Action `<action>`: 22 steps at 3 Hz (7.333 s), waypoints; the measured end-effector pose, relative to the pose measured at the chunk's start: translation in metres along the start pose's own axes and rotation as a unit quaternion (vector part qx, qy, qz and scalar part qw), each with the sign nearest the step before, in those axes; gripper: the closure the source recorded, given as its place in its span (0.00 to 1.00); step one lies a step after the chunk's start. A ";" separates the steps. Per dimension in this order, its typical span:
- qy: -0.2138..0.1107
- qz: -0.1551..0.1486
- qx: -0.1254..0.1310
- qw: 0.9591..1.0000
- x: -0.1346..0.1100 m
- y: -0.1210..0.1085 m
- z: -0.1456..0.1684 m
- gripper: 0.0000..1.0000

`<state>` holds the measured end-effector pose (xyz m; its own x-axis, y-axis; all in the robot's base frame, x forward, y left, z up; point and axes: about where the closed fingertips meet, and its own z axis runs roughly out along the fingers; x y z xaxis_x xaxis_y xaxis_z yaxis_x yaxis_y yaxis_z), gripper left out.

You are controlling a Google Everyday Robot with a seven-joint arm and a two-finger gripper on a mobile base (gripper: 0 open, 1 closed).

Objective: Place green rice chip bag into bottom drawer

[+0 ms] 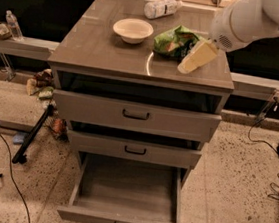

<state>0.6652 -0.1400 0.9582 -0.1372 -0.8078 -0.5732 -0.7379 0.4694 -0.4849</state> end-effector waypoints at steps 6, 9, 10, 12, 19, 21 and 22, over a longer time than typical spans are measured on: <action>-0.030 -0.086 0.080 0.993 0.024 -0.095 0.143 0.41; -0.069 -0.069 0.036 0.995 0.033 -0.088 0.122 1.00; -0.122 -0.049 0.001 0.991 0.028 -0.071 0.079 1.00; -0.138 0.018 -0.103 0.985 0.029 -0.001 0.005 1.00; -0.143 0.091 -0.152 0.974 0.068 0.231 0.015 1.00; -0.147 0.104 -0.160 0.971 0.067 0.241 0.024 1.00; -0.153 0.119 -0.178 0.965 0.081 0.274 0.057 1.00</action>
Offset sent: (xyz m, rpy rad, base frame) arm 0.1143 0.0121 -0.0441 -0.0627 -0.2050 0.1304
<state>0.4897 -0.0562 0.7415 -0.1695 -0.5228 -0.8355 -0.8970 0.4331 -0.0890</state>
